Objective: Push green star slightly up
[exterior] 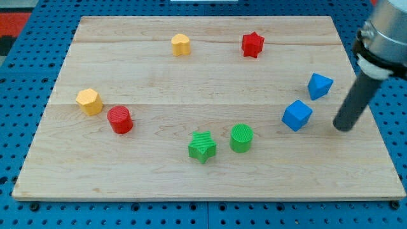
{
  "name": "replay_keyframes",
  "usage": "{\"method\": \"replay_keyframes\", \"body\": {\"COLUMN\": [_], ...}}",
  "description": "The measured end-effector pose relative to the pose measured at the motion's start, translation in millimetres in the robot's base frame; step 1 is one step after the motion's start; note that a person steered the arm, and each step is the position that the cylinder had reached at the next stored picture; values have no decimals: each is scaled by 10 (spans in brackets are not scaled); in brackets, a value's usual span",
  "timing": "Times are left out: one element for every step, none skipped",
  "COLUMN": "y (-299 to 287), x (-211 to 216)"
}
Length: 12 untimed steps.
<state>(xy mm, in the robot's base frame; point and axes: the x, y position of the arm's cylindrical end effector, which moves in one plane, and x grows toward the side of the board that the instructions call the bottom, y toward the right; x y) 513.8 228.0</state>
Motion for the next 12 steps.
{"method": "replay_keyframes", "body": {"y": [-570,-1325,-2117,-2489,-2809,-2800,-2765,-2534,-2311,-2599,-2784,-2739], "x": [539,738,684,452,198,587,426,365,311,154,256,410]}}
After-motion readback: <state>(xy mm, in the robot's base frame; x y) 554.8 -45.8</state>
